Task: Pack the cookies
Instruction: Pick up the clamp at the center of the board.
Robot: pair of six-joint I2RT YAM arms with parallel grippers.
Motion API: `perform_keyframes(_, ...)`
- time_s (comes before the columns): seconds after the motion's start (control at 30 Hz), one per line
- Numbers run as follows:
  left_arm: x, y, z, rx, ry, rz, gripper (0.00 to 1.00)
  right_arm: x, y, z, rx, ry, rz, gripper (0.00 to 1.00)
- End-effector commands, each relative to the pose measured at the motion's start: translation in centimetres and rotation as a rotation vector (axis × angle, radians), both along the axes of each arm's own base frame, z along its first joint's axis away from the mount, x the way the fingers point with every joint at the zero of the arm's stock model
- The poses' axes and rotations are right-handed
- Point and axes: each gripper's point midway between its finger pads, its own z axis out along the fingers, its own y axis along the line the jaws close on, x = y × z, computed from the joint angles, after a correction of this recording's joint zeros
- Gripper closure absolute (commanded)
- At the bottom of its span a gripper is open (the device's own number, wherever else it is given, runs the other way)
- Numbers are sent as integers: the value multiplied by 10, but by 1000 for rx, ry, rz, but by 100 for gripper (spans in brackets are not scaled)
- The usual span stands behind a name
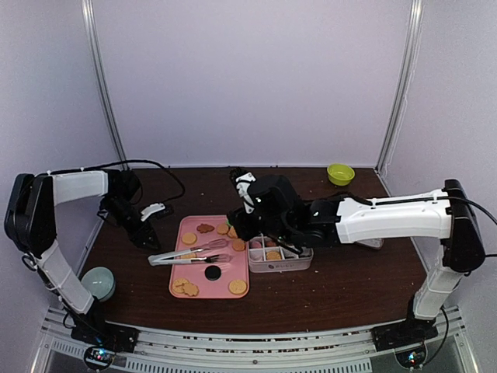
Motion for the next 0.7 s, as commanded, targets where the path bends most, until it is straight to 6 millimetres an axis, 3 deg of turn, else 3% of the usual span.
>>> perform_keyframes(0.0, 11, -6, -13, 47, -29, -42, 56, 0, -21, 34, 110, -39, -59, 46)
perform_keyframes(0.23, 12, -4, -36, 146, -40, -81, 68, -6, -35, 41, 124, -44, -66, 46)
perform_keyframes(0.67, 8, -6, -46, 205, -52, -141, 86, -10, -33, 43, 112, -39, -45, 46)
